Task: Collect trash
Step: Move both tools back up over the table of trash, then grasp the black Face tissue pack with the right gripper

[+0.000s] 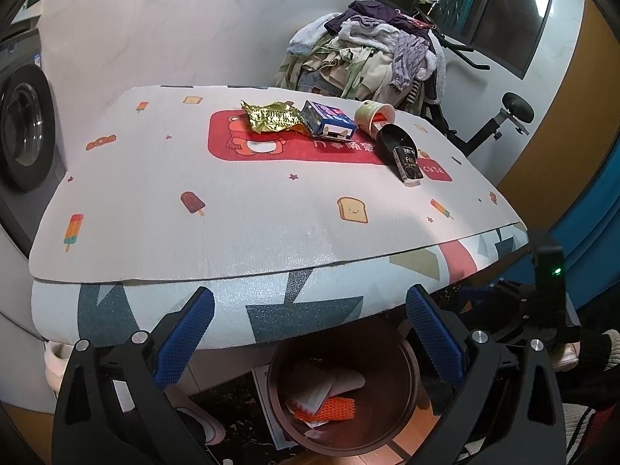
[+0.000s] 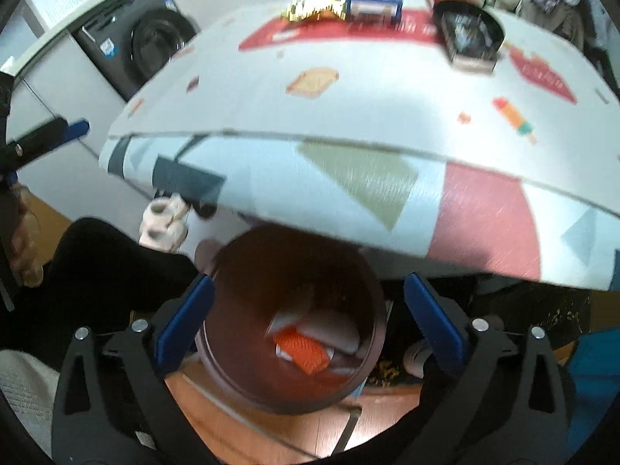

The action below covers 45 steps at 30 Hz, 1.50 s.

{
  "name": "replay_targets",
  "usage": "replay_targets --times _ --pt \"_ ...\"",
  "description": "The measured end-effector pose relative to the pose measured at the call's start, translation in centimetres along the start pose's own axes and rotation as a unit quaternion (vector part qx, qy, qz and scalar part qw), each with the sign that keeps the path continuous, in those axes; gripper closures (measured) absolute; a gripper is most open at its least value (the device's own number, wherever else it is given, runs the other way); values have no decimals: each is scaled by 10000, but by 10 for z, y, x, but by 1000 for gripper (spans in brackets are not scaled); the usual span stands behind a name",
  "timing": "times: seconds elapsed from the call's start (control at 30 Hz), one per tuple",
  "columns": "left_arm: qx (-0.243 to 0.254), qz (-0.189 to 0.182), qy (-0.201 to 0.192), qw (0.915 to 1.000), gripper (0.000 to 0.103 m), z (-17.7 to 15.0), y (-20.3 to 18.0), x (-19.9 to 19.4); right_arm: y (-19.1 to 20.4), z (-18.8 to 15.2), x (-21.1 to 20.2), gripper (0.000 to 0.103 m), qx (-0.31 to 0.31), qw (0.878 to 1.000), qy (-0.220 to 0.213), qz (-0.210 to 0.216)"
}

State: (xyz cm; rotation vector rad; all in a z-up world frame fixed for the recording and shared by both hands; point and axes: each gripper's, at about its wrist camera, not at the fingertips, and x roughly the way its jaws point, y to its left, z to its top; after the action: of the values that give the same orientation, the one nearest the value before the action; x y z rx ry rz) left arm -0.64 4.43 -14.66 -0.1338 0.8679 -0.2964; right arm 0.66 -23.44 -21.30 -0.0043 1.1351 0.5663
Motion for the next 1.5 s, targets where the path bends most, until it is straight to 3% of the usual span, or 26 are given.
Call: replay_targets --times 0.4,0.53,0.73,0.93,1.13,1.33,1.5 --pt "38 135 -11 9999 6 1 0 4 5 18 -15 6 -116 9975 -595 -360" --pt "128 -20 -113 9999 6 2 -2 2 0 21 -17 6 4 9963 -671 -534" --pt "485 269 -276 9981 6 2 -9 3 -16 27 -22 6 408 9921 -869 -811" --pt "202 408 -525 9976 6 11 2 3 -30 42 -32 6 405 9857 -1250 -1051" --pt "-157 663 -619 9958 6 27 22 9 -55 75 -33 6 323 9842 -1316 -1141" --pt "-522 824 -666 9930 6 44 45 18 -100 116 -23 6 927 9788 -1430 -1133" --pt "-536 984 -625 9917 6 54 54 28 -120 154 3 7 700 9820 -1307 -1170"
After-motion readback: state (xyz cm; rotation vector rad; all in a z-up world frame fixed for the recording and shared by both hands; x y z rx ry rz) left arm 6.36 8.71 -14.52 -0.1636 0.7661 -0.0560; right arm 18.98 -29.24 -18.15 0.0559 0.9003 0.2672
